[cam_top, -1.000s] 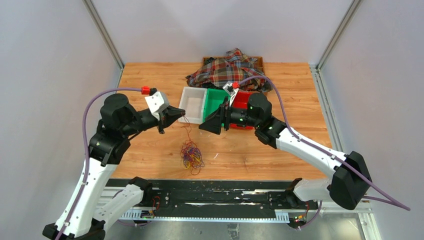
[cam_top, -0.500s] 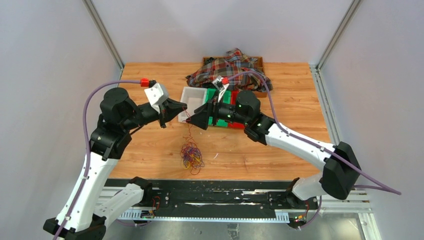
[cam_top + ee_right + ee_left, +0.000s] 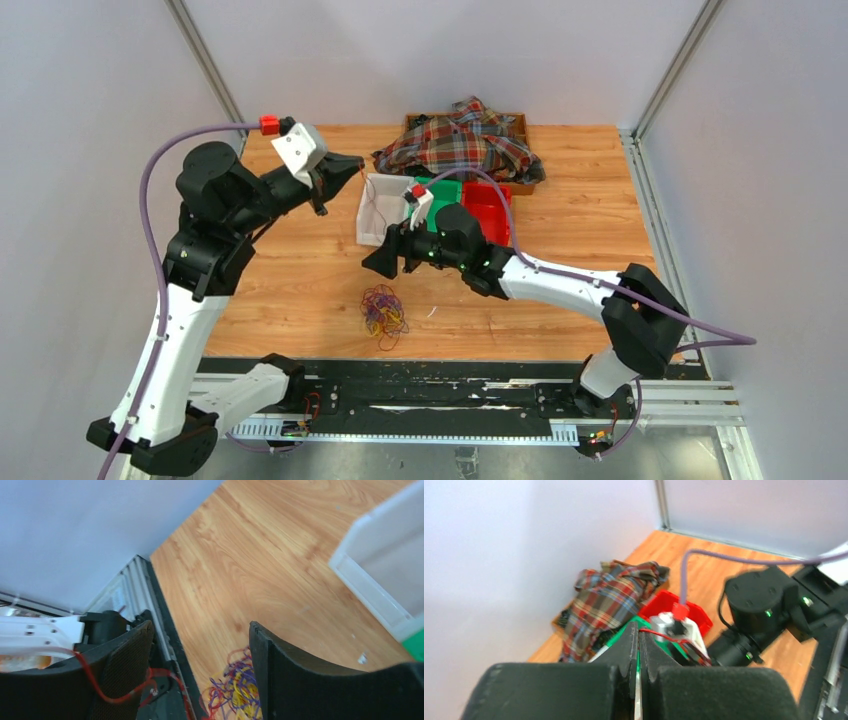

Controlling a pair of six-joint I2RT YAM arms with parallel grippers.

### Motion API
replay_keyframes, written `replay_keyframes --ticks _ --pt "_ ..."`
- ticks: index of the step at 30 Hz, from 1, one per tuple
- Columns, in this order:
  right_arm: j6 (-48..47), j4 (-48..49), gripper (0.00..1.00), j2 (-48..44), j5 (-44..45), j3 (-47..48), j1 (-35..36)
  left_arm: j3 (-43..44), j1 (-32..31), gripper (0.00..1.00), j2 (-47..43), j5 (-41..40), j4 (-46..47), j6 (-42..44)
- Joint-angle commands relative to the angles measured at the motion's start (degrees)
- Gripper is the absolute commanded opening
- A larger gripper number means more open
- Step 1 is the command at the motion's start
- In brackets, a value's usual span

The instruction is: Untangle the cables

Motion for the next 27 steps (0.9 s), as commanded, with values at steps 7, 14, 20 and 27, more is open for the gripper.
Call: replay_keyframes --ticks 7,14,20,27 --pt "-0.3 9.16 0.7 3.05 7.13 -11.99 0.88 12.13 -0.42 0.01 6.13 -15.6 5.21 5.63" --pt "-0.39 8.5 0.68 5.79 7.42 -13.56 1.97 19.97 -0.36 0.01 9.82 -21.74 5.99 9.8" --pt "-0.37 9.06 0.67 8.4 7.19 -13.38 3.11 27.71 -0.34 0.01 12.94 -20.96 4.81 10.16" --pt "0.55 9.22 0.56 12.28 6.28 -12.68 4.31 34.2 -0.41 0.01 13.82 -20.12 3.32 10.25"
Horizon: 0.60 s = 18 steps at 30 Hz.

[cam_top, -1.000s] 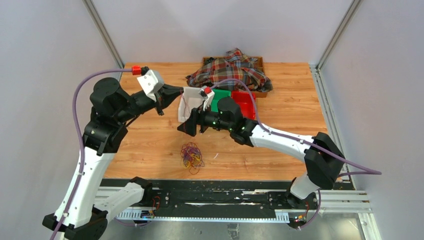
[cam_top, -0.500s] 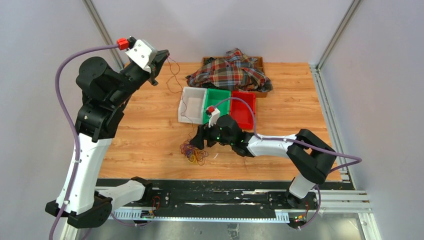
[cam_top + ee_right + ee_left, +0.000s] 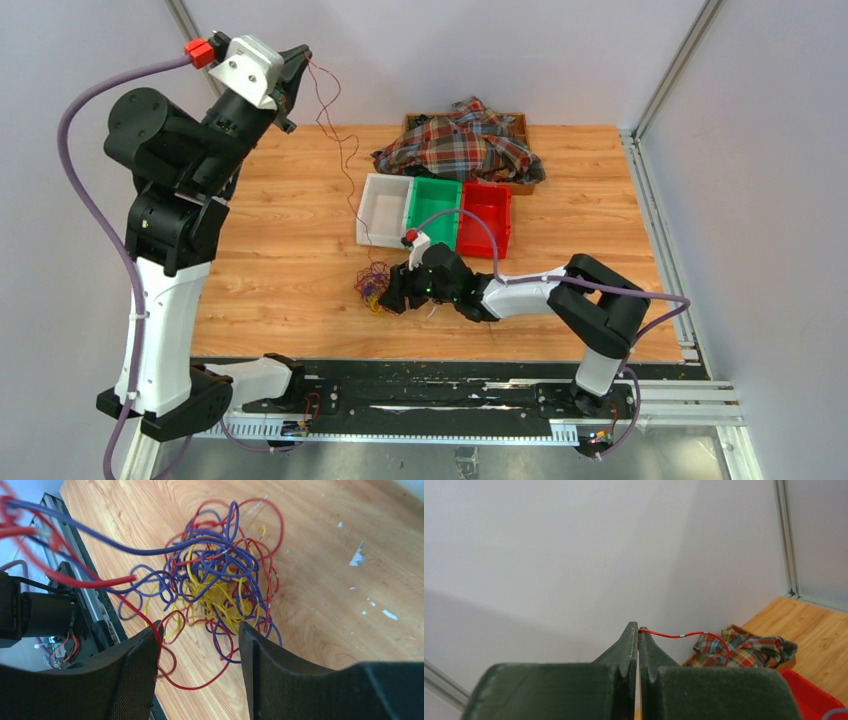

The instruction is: Untangle the cables

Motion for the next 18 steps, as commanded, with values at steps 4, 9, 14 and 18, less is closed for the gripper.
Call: replay_keyframes --ticks 4,9,14,18 --pt "1.66 1.28 0.48 3.86 0.23 0.29 1.6 6.43 -0.31 0.01 -0.69 0.13 0.77 0.89" --pt "3.44 3.59 0.37 4.75 1.17 -2.39 2.08 9.68 -0.26 0.01 -0.73 -2.31 4.0 2.13" --pt "5.39 3.5 0.24 5.24 3.3 -3.56 2.29 10.94 -0.34 0.01 -0.95 -7.29 12.5 5.32" --pt "6.01 3.08 0.2 4.88 4.13 -4.15 2.48 14.37 -0.29 0.01 0.06 -7.72 14.5 6.09"
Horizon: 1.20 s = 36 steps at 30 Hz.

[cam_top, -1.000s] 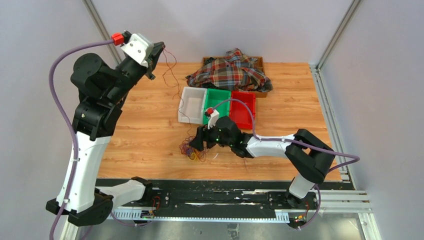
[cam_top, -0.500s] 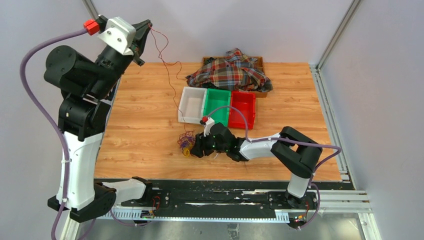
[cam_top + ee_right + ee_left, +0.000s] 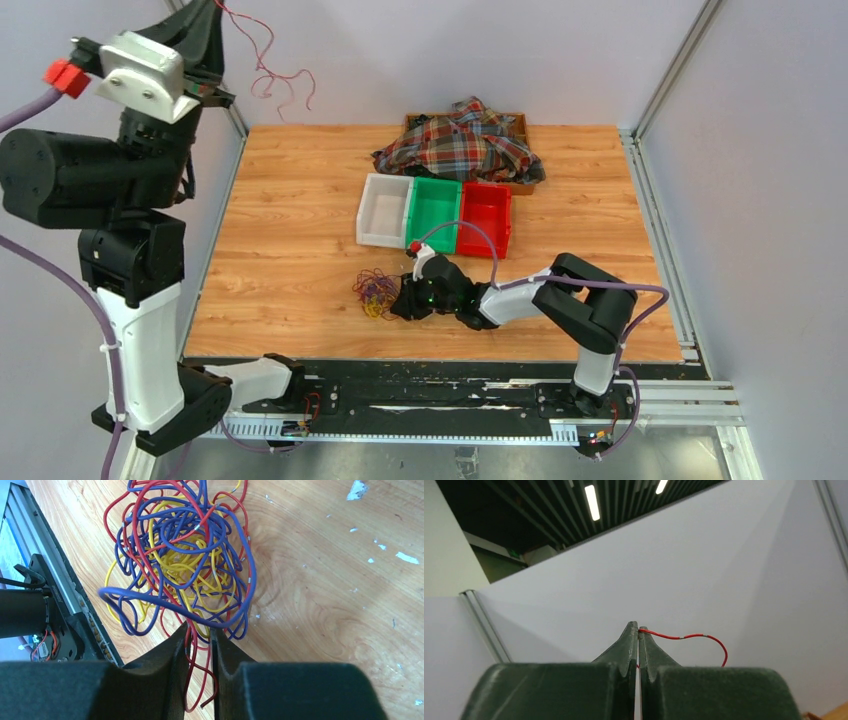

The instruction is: Untangle the cables

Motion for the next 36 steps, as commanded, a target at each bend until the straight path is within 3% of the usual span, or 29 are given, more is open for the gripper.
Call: replay_keyframes --ticks 1,5,10,15,22,30,36 --pt "1.52 0.93 0.2 0.23 2.21 -1.1 1.33 4.11 -0.27 0.01 0.52 -2.16 5.3 1.64" --pt "1.15 0.22 0.32 -3.33 2.11 -1.76 1.33 0.14 -0.29 0.01 -1.17 -0.87 2.37 -0.39" --pt "-0.25 -4.6 0.54 -10.7 3.03 -2.36 1.33 -12.96 -0.32 0.01 -5.86 -0.36 2.37 -2.15" --pt "-1.38 -9.55 0.69 -19.1 3.84 -3.22 1.2 -24.84 -0.28 0.01 -9.2 -0.37 2.67 -3.85" --pt "-2.01 -14.77 0.72 -25.83 7.68 -1.44 -0.05 -38.42 -0.29 0.01 -10.5 0.78 2.16 -8.93" --pt "-2.1 -18.12 0.7 -32.21 9.09 -2.44 -3.62 -45.42 -0.32 0.0 -5.69 -0.7 4.36 -4.26" --pt "-0.71 -35.99 0.7 -42.18 9.59 -3.09 -3.86 -45.98 -0.27 0.0 -1.28 -0.15 7.11 -2.45"
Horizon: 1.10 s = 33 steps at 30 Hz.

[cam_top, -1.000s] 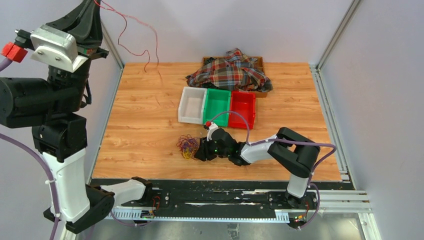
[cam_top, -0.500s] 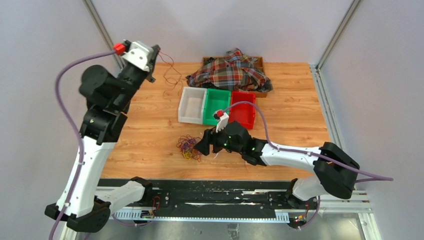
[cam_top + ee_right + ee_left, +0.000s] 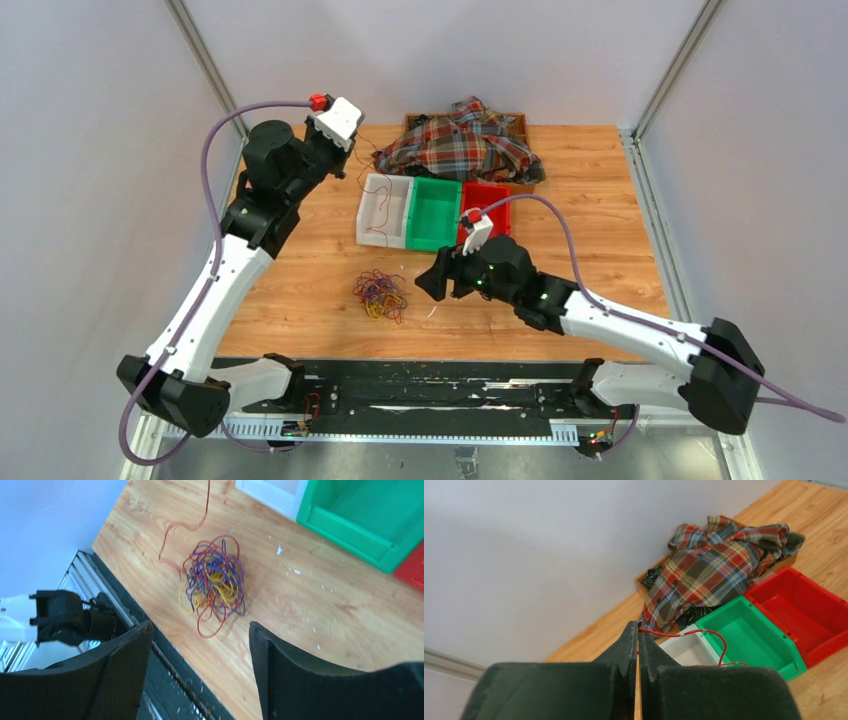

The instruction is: Untangle the cables

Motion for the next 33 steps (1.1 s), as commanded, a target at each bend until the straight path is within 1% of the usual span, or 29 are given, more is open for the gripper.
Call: replay_keyframes --ticks 1,6,10,13,20,25,29,33 --pt "0.98 -17.02 0.7 -8.57 1.03 -1.03 -0.42 -0.04 -0.21 0.0 2.33 -0.22 5.01 1.82" --pt "-2.46 -33.95 0.72 -20.19 1.35 0.4 -0.42 1.0 -0.29 0.0 4.57 -1.01 7.45 1.89" --pt "-3.45 -42.69 0.75 -21.87 3.59 4.2 -0.42 0.09 -0.26 0.01 6.04 -1.97 8.97 2.13" --pt "-2.1 -43.27 0.76 -21.86 4.54 4.71 -0.42 -1.14 -0.21 0.0 6.98 -2.38 9.73 3.84" --pt "0.6 -43.23 0.75 -24.25 9.69 4.96 -0.42 -5.35 -0.18 0.0 10.81 -4.97 11.59 8.98" --pt "1.98 -42.71 0.74 -28.29 14.65 4.14 -0.41 -4.78 -0.18 0.0 14.68 -4.98 11.67 10.37" --pt "2.03 -41.14 0.74 -28.91 16.27 3.49 -0.42 -1.07 -0.17 0.0 18.13 -4.91 12.56 10.61" --pt "2.37 -39.28 0.73 -27.3 16.06 3.15 -0.42 8.46 -0.18 0.0 23.03 -6.43 11.51 11.13"
